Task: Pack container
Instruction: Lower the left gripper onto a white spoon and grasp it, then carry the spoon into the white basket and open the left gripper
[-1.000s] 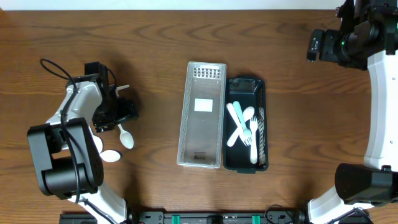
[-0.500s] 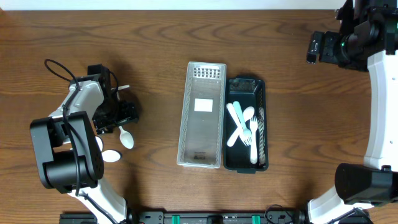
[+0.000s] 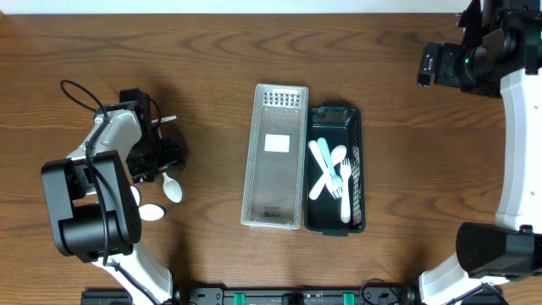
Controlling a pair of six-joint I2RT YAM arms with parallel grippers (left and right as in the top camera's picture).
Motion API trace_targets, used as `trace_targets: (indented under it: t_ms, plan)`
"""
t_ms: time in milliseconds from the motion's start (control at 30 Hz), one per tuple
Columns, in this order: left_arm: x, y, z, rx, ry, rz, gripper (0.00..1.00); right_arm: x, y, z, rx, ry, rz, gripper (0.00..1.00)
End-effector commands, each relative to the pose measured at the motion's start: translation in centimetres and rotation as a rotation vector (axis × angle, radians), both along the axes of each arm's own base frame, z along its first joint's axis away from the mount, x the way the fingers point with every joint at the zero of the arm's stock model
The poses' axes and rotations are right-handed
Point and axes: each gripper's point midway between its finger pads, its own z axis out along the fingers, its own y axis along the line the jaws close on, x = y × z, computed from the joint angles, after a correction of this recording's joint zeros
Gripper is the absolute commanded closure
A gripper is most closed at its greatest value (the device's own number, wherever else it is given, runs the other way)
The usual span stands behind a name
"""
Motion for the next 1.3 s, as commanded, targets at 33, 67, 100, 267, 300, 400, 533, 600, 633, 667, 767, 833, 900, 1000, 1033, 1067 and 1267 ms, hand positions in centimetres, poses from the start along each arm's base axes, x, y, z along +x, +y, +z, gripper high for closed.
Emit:
trace_targets:
  t_ms: [33, 67, 100, 267, 300, 400, 533, 600, 633, 667, 767, 833, 900, 1000, 1033, 1067, 1267]
  plan:
    - [-0.7, 0.7, -0.9, 0.029, 0.044, 0.008, 0.36, 0.0, -0.1, 0.0, -0.003, 0.003, 0.012, 0.01]
    - [-0.7, 0.7, -0.9, 0.029, 0.044, 0.008, 0.40, 0.0, -0.1, 0.0, -0.002, 0.005, 0.012, 0.01]
    - [-0.7, 0.7, -0.9, 0.029, 0.044, 0.008, 0.44, -0.1, -0.1, 0.0, -0.003, 0.007, 0.012, 0.01]
    - [-0.7, 0.7, -0.9, 0.029, 0.044, 0.008, 0.60, -0.2, -0.1, -0.1, -0.002, 0.015, 0.012, 0.01]
    - [-0.7, 0.7, -0.9, 0.029, 0.044, 0.008, 0.63, -0.2, -0.1, -0.1, -0.002, 0.015, 0.012, 0.01]
    - [-0.7, 0.7, -0.9, 0.029, 0.044, 0.008, 0.70, -0.3, -0.1, -0.2, -0.002, 0.020, 0.012, 0.01]
    - [-0.7, 0.7, -0.9, 0.029, 0.043, 0.008, 0.81, -0.4, -0.1, -0.2, -0.002, 0.023, 0.012, 0.01]
    - [-0.7, 0.7, -0.9, 0.029, 0.042, 0.008, 0.85, -0.4, -0.1, -0.2, -0.002, 0.024, 0.012, 0.01]
    - [-0.7, 0.7, -0.9, 0.029, 0.042, 0.008, 0.87, -0.4, -0.1, -0.2, -0.002, 0.024, 0.012, 0.01]
    - [-0.6, 0.7, -0.8, 0.029, 0.041, 0.008, 0.88, -0.5, -0.1, -0.2, -0.002, 0.025, 0.012, 0.01]
    - [-0.5, 1.0, -0.5, 0.049, 0.037, 0.006, 0.94, -0.5, 0.0, -0.2, -0.001, 0.025, 0.012, 0.01]
    - [-0.2, 1.2, 0.2, 0.067, 0.027, -0.001, 0.94, -0.5, 0.0, -0.2, -0.001, 0.025, 0.012, 0.01]
    - [0.4, 1.1, 1.7, 0.085, -0.001, -0.013, 0.94, -0.5, 0.0, -0.2, -0.001, 0.025, 0.012, 0.01]
    - [1.5, 0.2, 4.9, 0.095, -0.067, -0.047, 0.94, -0.5, 0.0, -0.2, -0.001, 0.025, 0.012, 0.01]
    - [1.9, -0.5, 6.4, 0.098, -0.100, -0.066, 0.94, -0.5, -0.1, -0.2, -0.002, 0.025, 0.012, 0.01]
    - [2.2, -1.1, 7.7, 0.100, -0.125, -0.084, 0.94, -0.5, -0.1, -0.2, -0.002, 0.025, 0.012, 0.01]
    - [2.3, -7.2, 15.6, 0.090, -0.290, -0.209, 0.94, -0.3, -0.1, -0.2, -0.007, 0.019, 0.021, 0.01]
